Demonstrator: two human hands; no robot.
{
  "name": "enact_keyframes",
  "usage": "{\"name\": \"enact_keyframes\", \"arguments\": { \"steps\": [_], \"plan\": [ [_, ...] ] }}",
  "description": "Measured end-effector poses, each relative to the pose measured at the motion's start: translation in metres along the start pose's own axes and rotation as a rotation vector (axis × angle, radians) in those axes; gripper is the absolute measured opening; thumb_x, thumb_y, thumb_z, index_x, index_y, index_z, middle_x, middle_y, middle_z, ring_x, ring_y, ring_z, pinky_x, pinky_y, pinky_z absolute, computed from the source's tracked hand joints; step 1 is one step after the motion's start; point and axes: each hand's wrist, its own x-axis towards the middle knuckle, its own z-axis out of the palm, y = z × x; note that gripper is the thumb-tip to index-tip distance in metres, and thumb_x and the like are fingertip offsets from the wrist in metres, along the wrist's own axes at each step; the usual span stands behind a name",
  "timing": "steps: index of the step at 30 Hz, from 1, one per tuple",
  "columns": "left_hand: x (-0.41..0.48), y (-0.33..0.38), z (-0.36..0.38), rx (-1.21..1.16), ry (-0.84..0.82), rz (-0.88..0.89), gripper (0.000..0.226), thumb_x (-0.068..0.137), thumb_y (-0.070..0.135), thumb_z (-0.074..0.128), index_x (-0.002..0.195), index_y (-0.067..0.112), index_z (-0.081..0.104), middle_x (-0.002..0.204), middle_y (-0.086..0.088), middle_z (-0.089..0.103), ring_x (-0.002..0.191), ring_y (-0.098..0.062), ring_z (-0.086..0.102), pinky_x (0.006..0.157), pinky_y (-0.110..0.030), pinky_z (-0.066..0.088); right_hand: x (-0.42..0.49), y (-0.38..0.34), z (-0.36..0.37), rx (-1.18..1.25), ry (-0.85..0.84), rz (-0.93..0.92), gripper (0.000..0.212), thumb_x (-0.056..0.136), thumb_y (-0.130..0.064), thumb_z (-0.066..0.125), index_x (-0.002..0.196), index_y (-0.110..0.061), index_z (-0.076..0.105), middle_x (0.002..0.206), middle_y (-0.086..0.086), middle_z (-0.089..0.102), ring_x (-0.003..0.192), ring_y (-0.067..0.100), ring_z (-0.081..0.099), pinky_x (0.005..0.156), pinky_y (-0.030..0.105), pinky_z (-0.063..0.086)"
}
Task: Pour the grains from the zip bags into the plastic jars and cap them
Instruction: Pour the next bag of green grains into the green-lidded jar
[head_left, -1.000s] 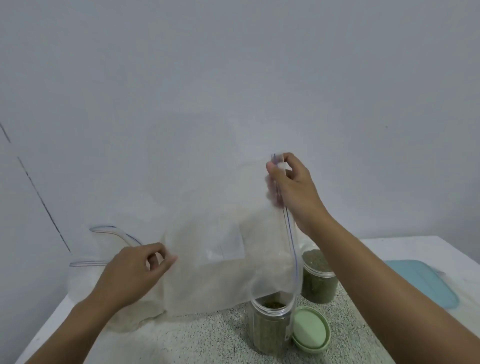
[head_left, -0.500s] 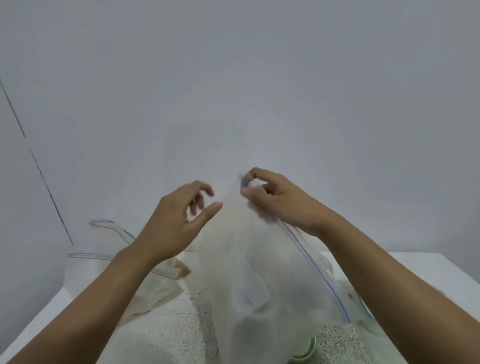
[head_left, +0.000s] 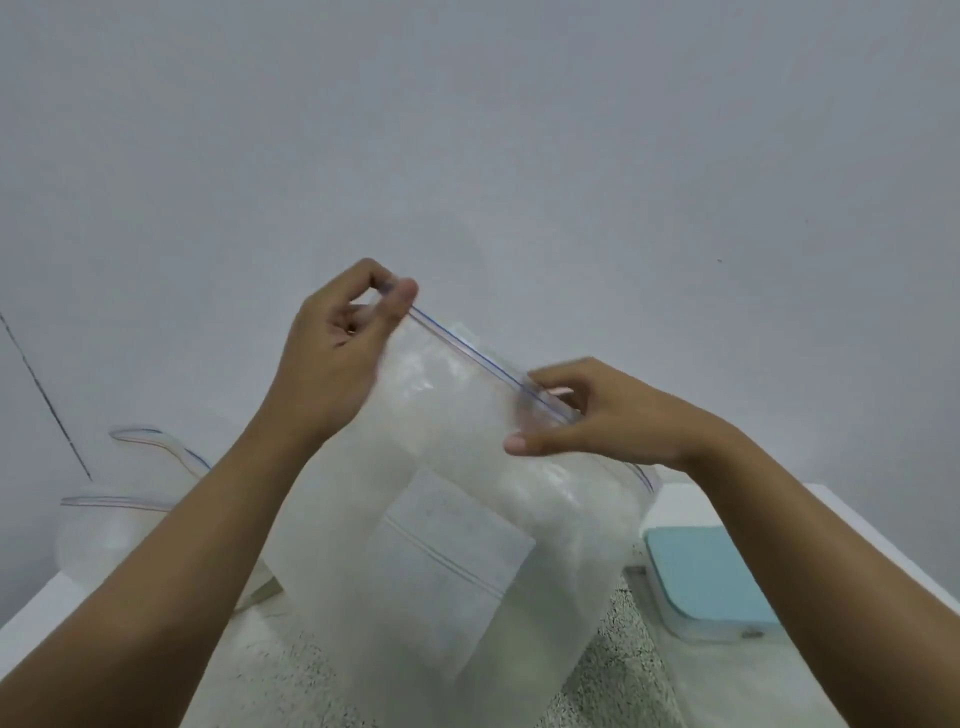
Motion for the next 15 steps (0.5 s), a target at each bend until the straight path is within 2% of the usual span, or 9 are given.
{"name": "enact_keyframes", "arguments": {
  "steps": [2,4,7,10,11,13,15],
  "plan": [
    [0.002,-0.009,-0.005,-0.008,0.042,-0.043,0.034,0.102,0.042,0.055,0.093,0.009,0.052,0.059,-0.017,0.024,0.049,-0.023,0.021,0.043,-0.025,0.019,-0.008,0.021,-0.008,-0.047,0.012,0.122,0.039,0.086,-0.042,0.079,0.081,-0.005,0.067,0.07,0.007,0.06,0.065,0.009,0.052,0.065,0.025,0.041],
    [0.0,-0.02,-0.008,0.005,0.054,-0.075,0.031,0.102,0.046,0.053,0.091,0.017,0.053,0.059,-0.014,0.025,0.048,-0.021,0.023,0.041,-0.024,0.022,-0.014,0.038,-0.007,0.069,0.124,0.168,0.041,0.085,-0.039,0.077,0.08,0.0,0.069,0.071,0.012,0.068,0.064,0.01,0.058,0.062,0.021,0.045],
    [-0.003,-0.036,-0.005,0.043,0.053,-0.117,0.031,0.098,0.055,0.048,0.084,0.028,0.048,0.058,-0.006,0.03,0.048,-0.018,0.026,0.041,-0.023,0.024,-0.019,0.058,-0.003,0.352,0.358,0.144,0.038,0.081,-0.034,0.078,0.076,0.001,0.065,0.071,0.018,0.063,0.064,0.018,0.059,0.061,0.022,0.046],
    [-0.007,-0.045,-0.001,0.031,0.063,-0.18,0.035,0.103,0.053,0.043,0.086,0.022,0.044,0.064,-0.022,0.031,0.054,-0.024,0.027,0.043,-0.026,0.027,-0.022,0.066,-0.005,0.707,0.452,0.144,0.028,0.082,-0.028,0.076,0.078,-0.005,0.062,0.075,0.009,0.06,0.066,0.019,0.057,0.061,0.023,0.049],
    [-0.008,-0.048,0.001,-0.002,0.066,-0.203,0.036,0.104,0.051,0.042,0.086,0.02,0.042,0.064,-0.022,0.031,0.053,-0.024,0.027,0.043,-0.025,0.027,-0.022,0.067,-0.006,0.841,0.476,0.144,0.021,0.085,-0.024,0.072,0.076,-0.009,0.062,0.074,0.005,0.059,0.067,0.017,0.057,0.063,0.024,0.05],
    [-0.012,-0.051,0.006,-0.038,0.047,-0.248,0.038,0.105,0.052,0.038,0.086,0.019,0.038,0.058,-0.011,0.034,0.046,-0.022,0.031,0.039,-0.023,0.029,-0.023,0.069,-0.004,1.037,0.555,0.139,0.012,0.089,-0.015,0.066,0.078,-0.015,0.061,0.072,-0.003,0.058,0.065,0.013,0.058,0.063,0.024,0.051],
    [-0.018,-0.053,0.011,-0.046,-0.029,-0.278,0.04,0.102,0.057,0.036,0.085,0.022,0.037,0.051,0.002,0.039,0.04,-0.019,0.037,0.037,-0.024,0.034,-0.024,0.074,0.0,1.092,0.666,0.167,0.007,0.089,-0.012,0.067,0.091,-0.017,0.063,0.075,-0.003,0.064,0.065,0.012,0.062,0.06,0.025,0.054]
  ]
}}
